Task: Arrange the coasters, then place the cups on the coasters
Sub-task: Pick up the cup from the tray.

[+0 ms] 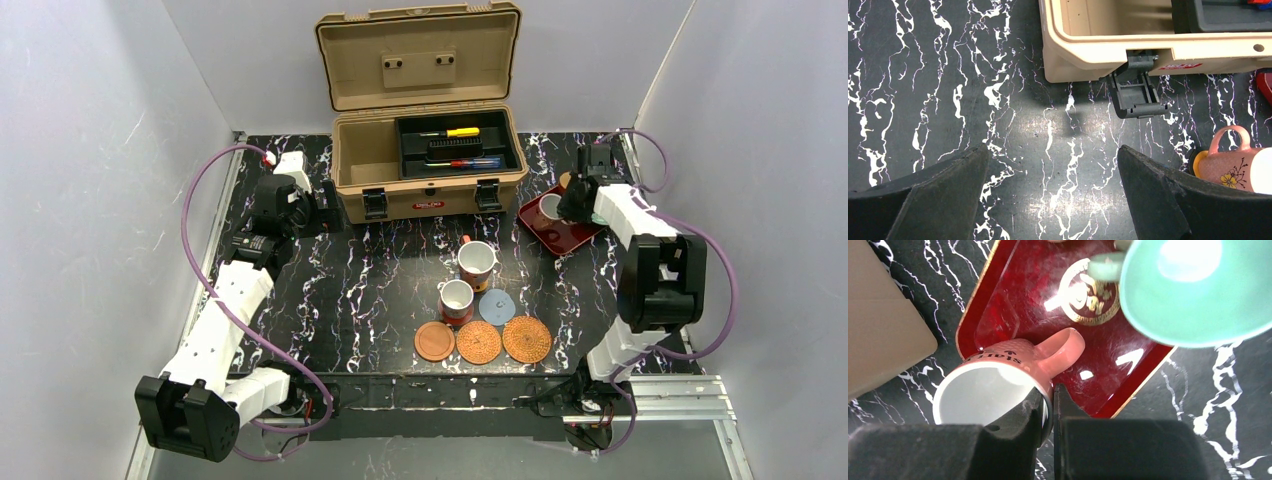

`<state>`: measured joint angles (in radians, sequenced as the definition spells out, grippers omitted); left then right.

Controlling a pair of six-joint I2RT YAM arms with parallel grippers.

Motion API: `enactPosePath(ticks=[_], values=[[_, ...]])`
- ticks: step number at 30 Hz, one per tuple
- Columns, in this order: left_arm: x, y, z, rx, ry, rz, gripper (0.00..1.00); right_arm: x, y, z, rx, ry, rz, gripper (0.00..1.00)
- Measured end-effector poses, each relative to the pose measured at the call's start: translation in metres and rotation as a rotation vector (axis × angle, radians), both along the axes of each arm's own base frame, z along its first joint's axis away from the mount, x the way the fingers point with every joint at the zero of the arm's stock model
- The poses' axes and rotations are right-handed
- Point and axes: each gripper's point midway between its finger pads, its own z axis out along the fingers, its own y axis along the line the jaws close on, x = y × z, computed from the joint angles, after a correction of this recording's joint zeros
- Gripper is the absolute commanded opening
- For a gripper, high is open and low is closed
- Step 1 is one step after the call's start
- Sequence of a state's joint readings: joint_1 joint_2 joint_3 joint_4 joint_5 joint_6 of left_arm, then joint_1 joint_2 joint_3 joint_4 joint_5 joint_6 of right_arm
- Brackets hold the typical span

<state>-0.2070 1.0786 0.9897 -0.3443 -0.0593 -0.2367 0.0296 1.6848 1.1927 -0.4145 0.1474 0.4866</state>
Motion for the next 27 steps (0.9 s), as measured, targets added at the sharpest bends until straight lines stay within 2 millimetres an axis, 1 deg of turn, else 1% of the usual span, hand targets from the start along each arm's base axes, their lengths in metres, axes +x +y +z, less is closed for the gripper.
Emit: enactPosePath(ticks=[2, 6, 8, 10, 11, 15, 16, 19, 23, 25, 27], values=[[0.000, 0.000, 0.000, 0.000, 0.001, 0.000, 0.99, 0.006, -0.002, 0.007, -0.038, 0.005, 0.069, 0.01], [0.000, -0.001, 0.000, -0.003, 0.002, -0.002, 0.99, 0.026, -0.008, 0.028, -0.142, 0.014, 0.240, 0.01], [0.000, -0.001, 0.000, -0.004, 0.002, -0.003, 0.99, 0.032, -0.010, 0.031, -0.182, 0.028, 0.317, 0.01], [0.000, -0.001, 0.000, -0.006, 0.002, -0.005, 0.99, 0.035, -0.010, 0.028, -0.205, 0.053, 0.378, 0.01], [0.000, -0.001, 0.000, -0.006, 0.002, -0.006, 0.99, 0.035, -0.010, 0.022, -0.210, 0.068, 0.406, 0.01], [0.000, -0.002, -0.002, -0.005, 0.006, -0.006, 0.99, 0.024, -0.011, -0.006, -0.217, 0.172, 0.488, 0.01], [0.000, -0.002, -0.002, -0.005, 0.008, -0.006, 0.99, 0.024, -0.010, -0.005, -0.215, 0.175, 0.501, 0.05], [0.001, -0.002, -0.004, -0.004, 0.013, -0.006, 0.99, 0.026, -0.012, -0.002, -0.229, 0.168, 0.521, 0.27], [0.001, -0.002, -0.004, -0.005, 0.015, -0.009, 0.99, 0.025, -0.010, -0.004, -0.221, 0.170, 0.526, 0.50], [0.001, -0.003, -0.004, -0.007, 0.015, -0.010, 0.99, 0.020, -0.010, -0.009, -0.213, 0.182, 0.525, 0.59], [0.001, -0.003, -0.004, -0.007, 0.015, -0.011, 0.99, 0.013, -0.010, -0.015, -0.204, 0.199, 0.518, 0.63]])
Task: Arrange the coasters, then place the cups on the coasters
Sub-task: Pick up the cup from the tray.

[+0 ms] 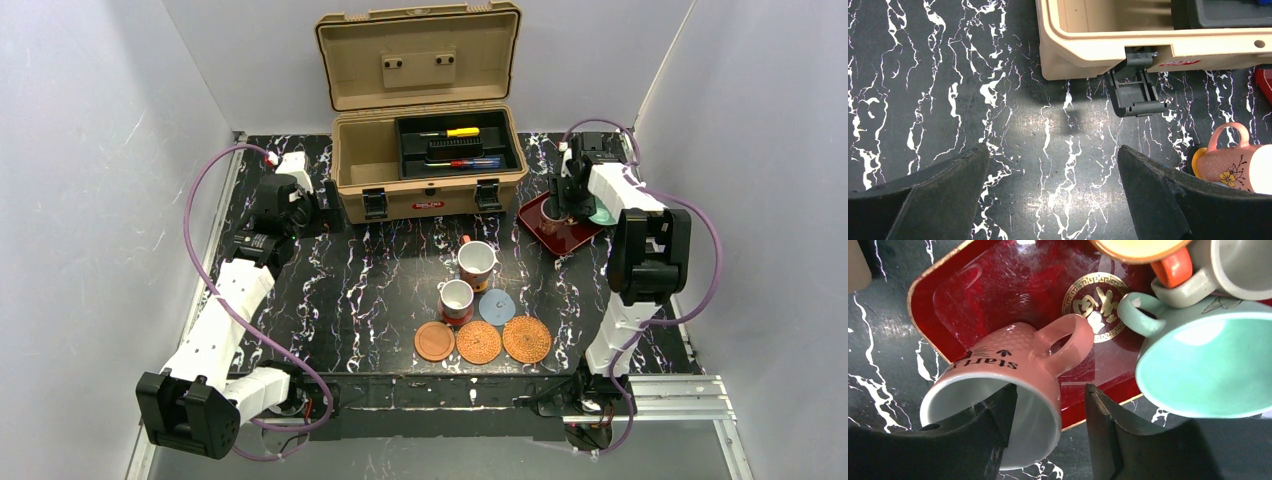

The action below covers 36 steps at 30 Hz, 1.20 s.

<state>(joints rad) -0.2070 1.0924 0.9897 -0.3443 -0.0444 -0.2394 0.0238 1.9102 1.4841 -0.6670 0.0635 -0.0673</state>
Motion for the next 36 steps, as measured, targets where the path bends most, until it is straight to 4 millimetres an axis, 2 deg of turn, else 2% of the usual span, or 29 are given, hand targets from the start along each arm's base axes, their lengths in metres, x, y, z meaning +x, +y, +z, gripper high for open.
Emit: enactPosePath(ticks=[4, 12, 15, 20, 25, 32, 35, 36], values=[[0.000, 0.000, 0.000, -0.001, 0.000, 0.000, 0.99, -0.007, 0.000, 0.003, 0.009, -0.001, -0.031, 0.67], [0.000, 0.000, 0.000, -0.004, 0.001, 0.001, 0.99, -0.007, 0.000, 0.057, 0.059, -0.182, -0.197, 0.64], [0.000, 0.000, 0.000, -0.004, 0.001, 0.001, 0.99, -0.012, -0.002, 0.064, 0.082, -0.228, -0.270, 0.60], [0.000, 0.000, 0.000, -0.004, 0.001, 0.001, 0.99, -0.018, -0.003, 0.053, 0.100, -0.230, -0.361, 0.57], [0.000, 0.000, 0.000, -0.004, 0.001, 0.002, 0.99, -0.018, -0.003, 0.047, 0.113, -0.225, -0.408, 0.44], [0.000, 0.000, 0.000, -0.004, 0.001, 0.002, 0.99, -0.011, -0.002, 0.033, 0.125, -0.207, -0.437, 0.40], [0.000, 0.000, 0.000, -0.003, 0.001, 0.002, 0.99, -0.011, -0.002, 0.024, 0.125, -0.190, -0.446, 0.33], [0.000, 0.000, 0.000, -0.003, 0.001, 0.002, 0.99, -0.011, -0.001, 0.021, 0.126, -0.187, -0.449, 0.27]])
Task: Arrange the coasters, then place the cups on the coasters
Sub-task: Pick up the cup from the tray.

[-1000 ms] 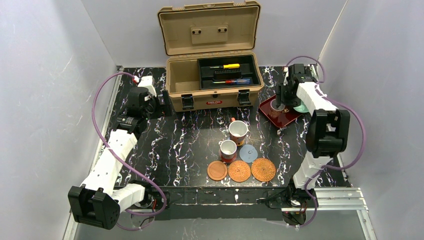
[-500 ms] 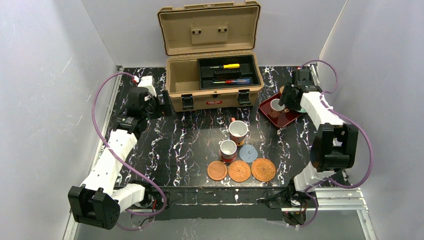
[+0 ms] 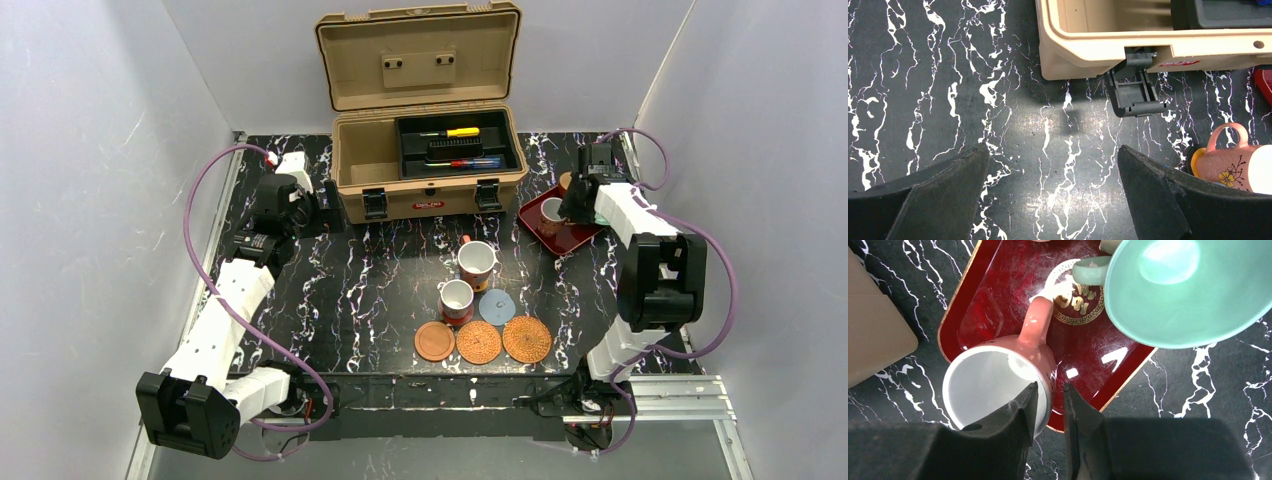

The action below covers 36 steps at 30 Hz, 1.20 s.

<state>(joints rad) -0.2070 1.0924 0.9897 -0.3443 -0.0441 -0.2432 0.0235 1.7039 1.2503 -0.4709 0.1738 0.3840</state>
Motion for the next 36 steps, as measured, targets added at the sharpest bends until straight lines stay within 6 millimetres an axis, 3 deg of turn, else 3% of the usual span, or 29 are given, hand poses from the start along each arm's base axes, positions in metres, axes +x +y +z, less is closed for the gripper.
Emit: enactPosePath(ticks=[4, 16, 22, 25, 28, 32, 36], values=[[0.000, 0.000, 0.000, 0.000, 0.000, 0.000, 0.99, -0.002, 0.000, -0.004, 0.001, 0.009, -0.005, 0.02], [0.000, 0.000, 0.000, 0.000, 0.000, 0.000, 0.99, 0.001, 0.000, 0.004, -0.048, -0.009, 0.119, 0.01], [0.000, 0.000, 0.000, 0.000, 0.000, 0.000, 0.99, -0.003, 0.005, 0.053, -0.082, -0.131, 0.218, 0.01], [0.000, 0.000, 0.000, 0.000, 0.000, 0.000, 0.99, -0.018, 0.014, 0.081, -0.101, -0.193, 0.272, 0.01], [0.000, 0.000, 0.000, 0.000, 0.000, 0.000, 0.99, -0.037, 0.038, 0.092, -0.104, -0.200, 0.354, 0.01], [0.000, 0.000, 0.000, 0.000, 0.000, 0.000, 0.99, -0.071, 0.063, 0.079, -0.083, -0.127, 0.437, 0.01], [0.000, 0.000, 0.000, 0.000, 0.000, 0.000, 0.99, -0.110, 0.064, 0.057, -0.071, -0.013, 0.454, 0.01]])
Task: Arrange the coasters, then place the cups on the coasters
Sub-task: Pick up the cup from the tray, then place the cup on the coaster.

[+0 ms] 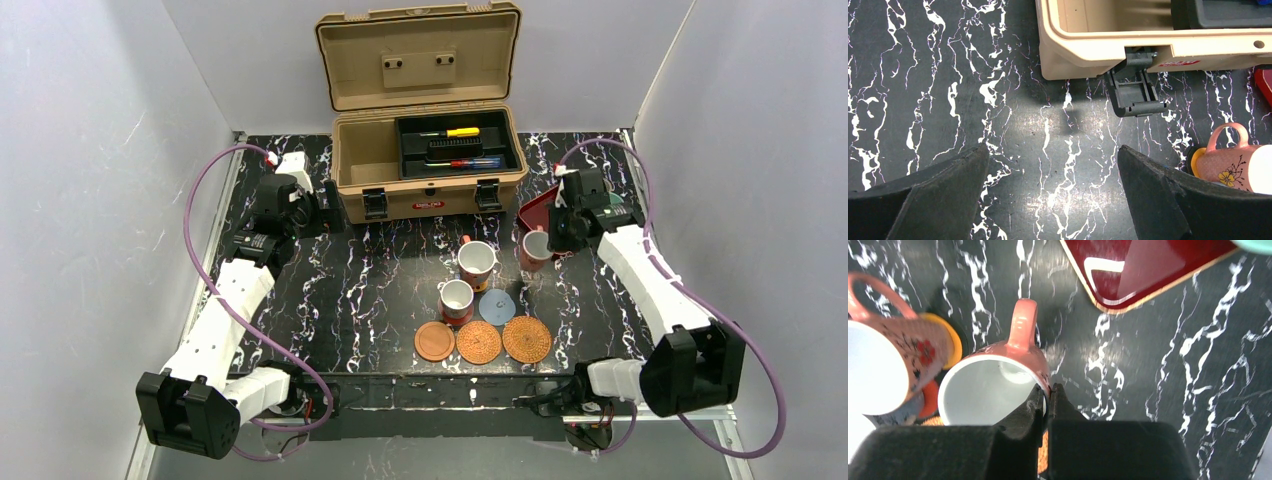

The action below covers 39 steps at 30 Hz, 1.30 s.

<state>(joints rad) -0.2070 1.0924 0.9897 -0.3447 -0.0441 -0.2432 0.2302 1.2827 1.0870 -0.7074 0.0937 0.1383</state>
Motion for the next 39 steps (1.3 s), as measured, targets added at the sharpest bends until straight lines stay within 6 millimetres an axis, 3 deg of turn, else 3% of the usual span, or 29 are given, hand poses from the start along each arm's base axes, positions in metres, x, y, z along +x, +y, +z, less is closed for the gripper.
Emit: enactPosePath(ticks=[6, 11, 17, 39], values=[[0.000, 0.000, 0.000, 0.000, 0.000, 0.000, 0.99, -0.045, 0.013, -0.010, 0.027, 0.074, 0.025, 0.01], [0.000, 0.000, 0.000, 0.000, 0.000, 0.000, 0.99, -0.068, 0.030, -0.013, 0.054, 0.070, 0.072, 0.01], [0.000, 0.000, 0.000, 0.001, 0.000, 0.001, 0.99, -0.088, 0.032, -0.025, 0.026, 0.073, 0.091, 0.01], [0.000, 0.000, 0.000, 0.002, 0.000, 0.001, 0.99, -0.095, 0.060, -0.038, -0.008, -0.001, 0.176, 0.01]])
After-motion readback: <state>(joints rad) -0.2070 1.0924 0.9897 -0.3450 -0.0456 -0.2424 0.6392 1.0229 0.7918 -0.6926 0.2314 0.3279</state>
